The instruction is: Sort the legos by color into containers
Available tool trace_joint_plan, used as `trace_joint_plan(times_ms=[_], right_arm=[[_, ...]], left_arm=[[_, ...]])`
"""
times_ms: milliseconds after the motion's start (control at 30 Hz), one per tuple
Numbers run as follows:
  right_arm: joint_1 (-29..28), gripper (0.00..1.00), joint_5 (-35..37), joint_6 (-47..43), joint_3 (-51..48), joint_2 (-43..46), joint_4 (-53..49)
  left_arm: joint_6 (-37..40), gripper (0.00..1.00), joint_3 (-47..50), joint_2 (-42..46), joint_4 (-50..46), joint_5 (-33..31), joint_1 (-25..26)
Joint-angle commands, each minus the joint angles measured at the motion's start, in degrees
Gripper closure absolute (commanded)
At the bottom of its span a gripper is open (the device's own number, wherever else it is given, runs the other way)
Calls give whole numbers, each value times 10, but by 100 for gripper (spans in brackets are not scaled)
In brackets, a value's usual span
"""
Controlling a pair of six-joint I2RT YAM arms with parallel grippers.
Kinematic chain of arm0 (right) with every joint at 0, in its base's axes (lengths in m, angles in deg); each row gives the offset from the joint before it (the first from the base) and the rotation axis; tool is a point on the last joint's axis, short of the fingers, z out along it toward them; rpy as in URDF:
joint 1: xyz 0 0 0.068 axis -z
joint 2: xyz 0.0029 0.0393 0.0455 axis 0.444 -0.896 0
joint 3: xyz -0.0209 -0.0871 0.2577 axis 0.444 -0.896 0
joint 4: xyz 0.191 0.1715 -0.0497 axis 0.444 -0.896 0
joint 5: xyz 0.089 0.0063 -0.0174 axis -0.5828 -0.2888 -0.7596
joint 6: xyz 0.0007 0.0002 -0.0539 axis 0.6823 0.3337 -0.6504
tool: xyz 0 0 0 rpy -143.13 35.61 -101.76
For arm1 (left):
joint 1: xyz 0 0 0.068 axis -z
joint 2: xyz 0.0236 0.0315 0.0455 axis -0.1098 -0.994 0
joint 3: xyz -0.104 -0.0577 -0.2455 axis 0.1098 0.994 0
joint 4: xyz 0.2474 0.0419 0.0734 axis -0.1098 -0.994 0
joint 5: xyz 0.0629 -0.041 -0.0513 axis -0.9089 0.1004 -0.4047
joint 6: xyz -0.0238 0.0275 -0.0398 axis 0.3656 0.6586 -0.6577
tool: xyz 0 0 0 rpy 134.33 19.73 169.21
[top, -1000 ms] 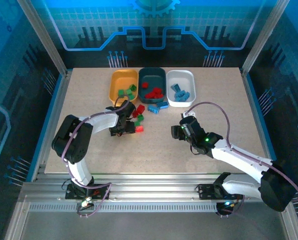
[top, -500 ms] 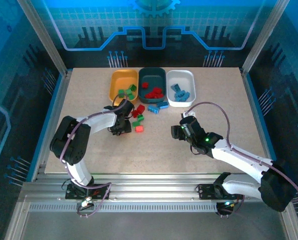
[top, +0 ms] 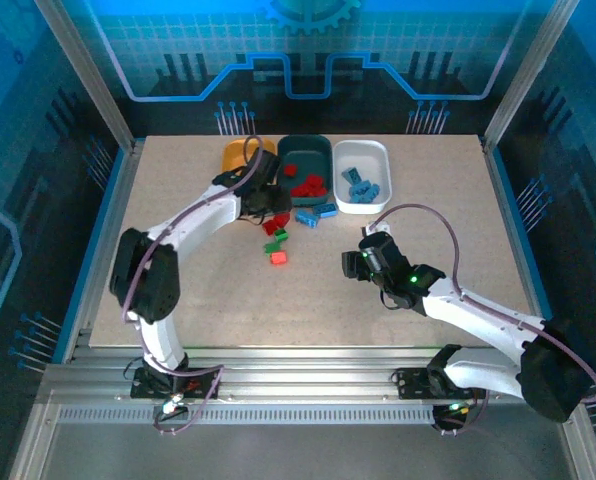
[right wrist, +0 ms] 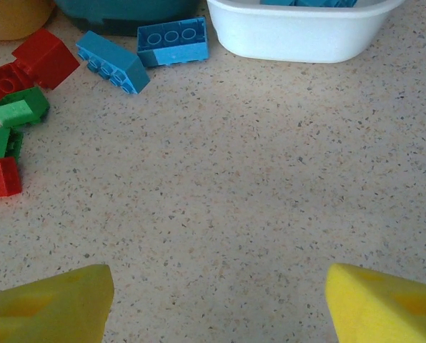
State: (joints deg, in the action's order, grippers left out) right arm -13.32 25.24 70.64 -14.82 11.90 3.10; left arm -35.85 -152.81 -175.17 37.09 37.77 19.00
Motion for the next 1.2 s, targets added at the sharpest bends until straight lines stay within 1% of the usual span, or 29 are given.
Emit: trace_joint_plan(times_ms=[0,133,200,233,300,333,367,433,533,667,767,833,933,1033,1167], right_arm=[[3,21,10,-5,8,3,3],[3,21,18,-8,6,14,1],[3,21,19,-10,5,19,1],[4,21,19,-11,3,20,1],[4,21,19,-12,3,20,1],[4,21,18,-12,3,20,2],[4,21,18,-13,4,18,2],[4,21,17,-13,5,16,2],[4,21,14,-13,5,18,3],[4,21,14,-14,4,16,4],[4,21,12,-14,6,11,6],[4,21,9,-13,7,5,8],[4,21,1,-12,10,-4,10],[4,21,-4,-11,11,-9,11],[3,21,-3,-11,10,-8,10]], left_arm=[[17,52,-76,-72,30,37,1],[40,51,-213,-162,-4,30,0],[48,48,-274,-206,-27,24,-1],[54,40,-307,-225,-37,24,-1],[59,11,-352,-250,-56,21,-1],[64,5,-366,-253,-61,27,0],[66,1,-364,-246,-60,28,1],[69,1,-330,-211,-45,29,5],[52,1,-204,-113,-7,15,18],[-42,1,-4,15,-6,-24,40],[-114,2,115,70,-12,-37,53],[-140,2,167,86,-9,-38,63],[-161,2,205,81,-7,-37,76],[-169,3,218,55,1,-34,86],[-168,8,216,17,8,-58,90]])
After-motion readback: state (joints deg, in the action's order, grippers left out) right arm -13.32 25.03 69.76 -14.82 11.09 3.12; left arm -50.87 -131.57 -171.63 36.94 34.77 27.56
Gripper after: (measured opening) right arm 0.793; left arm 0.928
